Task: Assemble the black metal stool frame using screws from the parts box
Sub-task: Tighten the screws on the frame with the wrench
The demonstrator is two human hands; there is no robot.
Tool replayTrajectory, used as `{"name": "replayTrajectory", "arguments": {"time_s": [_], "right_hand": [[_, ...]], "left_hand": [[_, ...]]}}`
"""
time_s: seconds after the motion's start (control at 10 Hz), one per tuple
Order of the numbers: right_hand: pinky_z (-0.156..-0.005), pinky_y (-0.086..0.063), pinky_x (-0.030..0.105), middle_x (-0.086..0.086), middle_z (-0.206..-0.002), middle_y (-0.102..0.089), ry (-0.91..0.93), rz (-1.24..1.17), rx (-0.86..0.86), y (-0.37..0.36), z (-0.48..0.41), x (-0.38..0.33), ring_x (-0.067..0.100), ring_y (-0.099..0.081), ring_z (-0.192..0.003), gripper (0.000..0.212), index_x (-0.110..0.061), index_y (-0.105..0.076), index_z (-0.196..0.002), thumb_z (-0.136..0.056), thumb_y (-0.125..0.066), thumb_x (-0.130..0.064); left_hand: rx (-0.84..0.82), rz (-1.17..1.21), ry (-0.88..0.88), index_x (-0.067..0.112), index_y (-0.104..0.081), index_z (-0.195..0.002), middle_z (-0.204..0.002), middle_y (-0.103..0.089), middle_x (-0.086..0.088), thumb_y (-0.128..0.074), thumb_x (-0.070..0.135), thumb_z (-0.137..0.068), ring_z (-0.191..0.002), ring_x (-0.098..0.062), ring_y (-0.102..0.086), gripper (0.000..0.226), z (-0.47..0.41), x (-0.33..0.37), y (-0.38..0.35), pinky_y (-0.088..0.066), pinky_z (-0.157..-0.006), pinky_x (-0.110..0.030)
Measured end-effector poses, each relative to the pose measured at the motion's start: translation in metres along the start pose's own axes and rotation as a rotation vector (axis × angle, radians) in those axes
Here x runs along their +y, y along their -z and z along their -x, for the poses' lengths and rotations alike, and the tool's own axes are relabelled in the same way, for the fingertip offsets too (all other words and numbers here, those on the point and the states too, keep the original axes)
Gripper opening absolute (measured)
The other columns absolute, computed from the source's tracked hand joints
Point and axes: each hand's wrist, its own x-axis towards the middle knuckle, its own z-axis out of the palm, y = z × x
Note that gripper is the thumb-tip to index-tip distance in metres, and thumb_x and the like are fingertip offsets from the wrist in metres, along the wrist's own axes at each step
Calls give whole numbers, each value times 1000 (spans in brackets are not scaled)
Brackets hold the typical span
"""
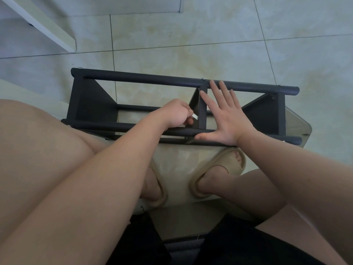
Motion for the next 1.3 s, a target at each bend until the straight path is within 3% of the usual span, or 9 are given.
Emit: {"name": "replayTrajectory", "arguments": {"time_s": [0.5,0.9,1.1,1.3], "right_hand": [[-125,5,53,9,-169,15,-4,12,-14,1,-1,0,31,19,-154,124,-23,-3,-163,-68,-36,-95],[-125,6,53,8,-169,16,-5,22,-9,-1,-2,2,31,19,-154,123,-24,-2,-163,-69,-36,-96],[-125,5,52,9,-169,14,-3,9,0,-1,-1,2,31,18,-155,124,-23,-4,-163,-68,-35,-96],[-125,5,53,9,-169,15,2,7,-7,-2,-1,2,31,18,-154,125,-23,-3,-163,-67,-35,-96]], "left_hand": [[-42,-130,-44,23,-65,-76,-68,-71,13,-53,16,-99,-80,-14,-64,27,3,-6,6,-46,-77,-31],[-65,-250,-66,28,-67,-72,-85,-69,6,-57,18,-97,-85,-17,-61,29,5,-6,7,-47,-83,-33],[-90,-315,-55,28,-65,-69,-72,-61,10,-57,18,-95,-71,-11,-53,29,8,-4,8,-39,-66,-28],[-113,-305,-13,28,-67,-68,-71,-62,10,-61,17,-94,-73,-13,-54,29,9,-2,9,-42,-73,-31]]}}
